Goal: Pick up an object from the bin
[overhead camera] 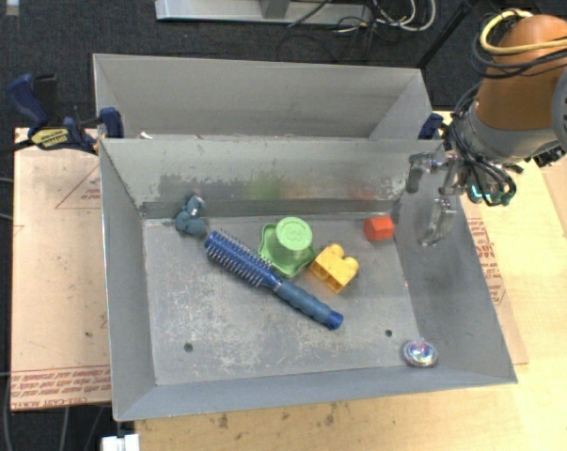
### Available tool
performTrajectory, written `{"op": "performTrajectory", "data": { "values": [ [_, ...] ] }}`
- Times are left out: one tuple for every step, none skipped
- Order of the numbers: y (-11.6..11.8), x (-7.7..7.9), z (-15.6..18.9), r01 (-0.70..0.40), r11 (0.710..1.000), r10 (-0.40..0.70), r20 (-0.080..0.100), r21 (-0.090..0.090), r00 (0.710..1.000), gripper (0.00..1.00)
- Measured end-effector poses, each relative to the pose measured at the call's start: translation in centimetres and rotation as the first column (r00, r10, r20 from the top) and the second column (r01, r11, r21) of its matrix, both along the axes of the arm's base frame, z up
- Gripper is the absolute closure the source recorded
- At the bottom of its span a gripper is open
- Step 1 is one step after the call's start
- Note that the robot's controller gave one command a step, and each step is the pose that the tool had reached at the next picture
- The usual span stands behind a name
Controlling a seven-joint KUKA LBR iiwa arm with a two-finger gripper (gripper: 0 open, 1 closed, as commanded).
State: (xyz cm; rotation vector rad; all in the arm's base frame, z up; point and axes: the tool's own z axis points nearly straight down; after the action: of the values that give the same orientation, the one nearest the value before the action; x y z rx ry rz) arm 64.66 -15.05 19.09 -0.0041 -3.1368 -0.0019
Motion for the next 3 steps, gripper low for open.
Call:
{"op": "performTrajectory", "data": {
  "values": [
    [7.7,-2.2,-10.7,-0.146,0.989,0.146,-0.001,0.004,0.989,0.0],
    [13.2,-3.4,-12.0,-0.498,0.867,0.498,0.007,0.0,0.867,0.0],
    [13.1,-3.3,-11.9,-0.497,0.868,0.497,0.007,-0.001,0.867,1.0]
  ]
}}
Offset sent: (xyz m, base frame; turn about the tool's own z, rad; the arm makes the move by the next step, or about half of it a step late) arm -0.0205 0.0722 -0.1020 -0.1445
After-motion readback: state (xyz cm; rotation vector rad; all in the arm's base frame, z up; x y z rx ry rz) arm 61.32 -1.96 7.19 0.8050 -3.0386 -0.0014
